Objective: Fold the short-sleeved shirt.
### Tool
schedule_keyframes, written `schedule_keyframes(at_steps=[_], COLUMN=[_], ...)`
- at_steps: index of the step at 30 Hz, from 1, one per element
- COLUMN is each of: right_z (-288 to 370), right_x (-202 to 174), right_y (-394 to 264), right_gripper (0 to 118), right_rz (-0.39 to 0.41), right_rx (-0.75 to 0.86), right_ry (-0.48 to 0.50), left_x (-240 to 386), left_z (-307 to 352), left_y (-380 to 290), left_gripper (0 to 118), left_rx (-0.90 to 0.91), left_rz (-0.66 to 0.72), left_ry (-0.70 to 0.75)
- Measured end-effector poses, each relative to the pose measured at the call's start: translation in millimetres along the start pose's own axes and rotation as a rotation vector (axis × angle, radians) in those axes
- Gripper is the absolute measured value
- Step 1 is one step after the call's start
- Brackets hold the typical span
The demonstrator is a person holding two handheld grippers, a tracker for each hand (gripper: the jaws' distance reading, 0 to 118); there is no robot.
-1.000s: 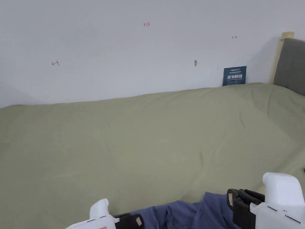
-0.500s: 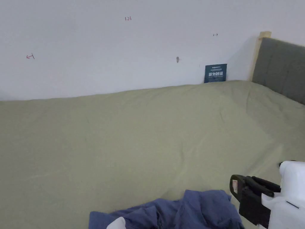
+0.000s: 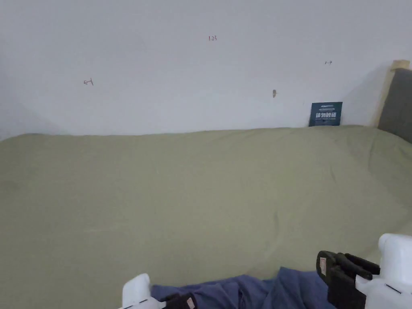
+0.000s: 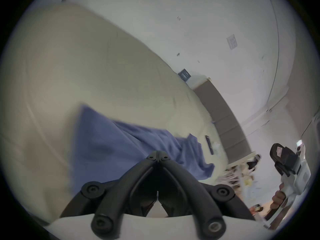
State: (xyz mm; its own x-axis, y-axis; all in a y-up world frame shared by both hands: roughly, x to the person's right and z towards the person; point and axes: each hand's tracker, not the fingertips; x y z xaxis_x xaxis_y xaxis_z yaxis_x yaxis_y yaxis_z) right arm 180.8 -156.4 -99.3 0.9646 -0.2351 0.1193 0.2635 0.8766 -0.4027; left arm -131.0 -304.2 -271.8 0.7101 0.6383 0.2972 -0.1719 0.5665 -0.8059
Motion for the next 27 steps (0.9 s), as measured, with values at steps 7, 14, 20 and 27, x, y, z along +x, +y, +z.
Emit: schedule_keyframes(at_steps=[7, 14, 20, 27], right_z=[-13, -8, -2, -1], right_x=[-5, -9, -1, 1], right_y=[-4, 1, 5, 2], right_gripper=[1, 1, 1, 1], right_rz=[-0.004, 0.014, 0.004, -0.002], right_rx=[-0.026, -0.026, -0.014, -0.031], right_ry=[0.017, 0.041, 0.037, 0.03], left_x=[-31, -54, -82, -58], left_z=[69, 32, -27, -21], left_y=[24, 6, -17, -29], left_gripper=[51, 118, 118, 8], left_rx=[0.071, -0.062, -0.219, -0.103], left_rz=[-0.172, 0.118, 0.249, 0.329], left_ry=[0.196, -0.06, -0.094, -0.096])
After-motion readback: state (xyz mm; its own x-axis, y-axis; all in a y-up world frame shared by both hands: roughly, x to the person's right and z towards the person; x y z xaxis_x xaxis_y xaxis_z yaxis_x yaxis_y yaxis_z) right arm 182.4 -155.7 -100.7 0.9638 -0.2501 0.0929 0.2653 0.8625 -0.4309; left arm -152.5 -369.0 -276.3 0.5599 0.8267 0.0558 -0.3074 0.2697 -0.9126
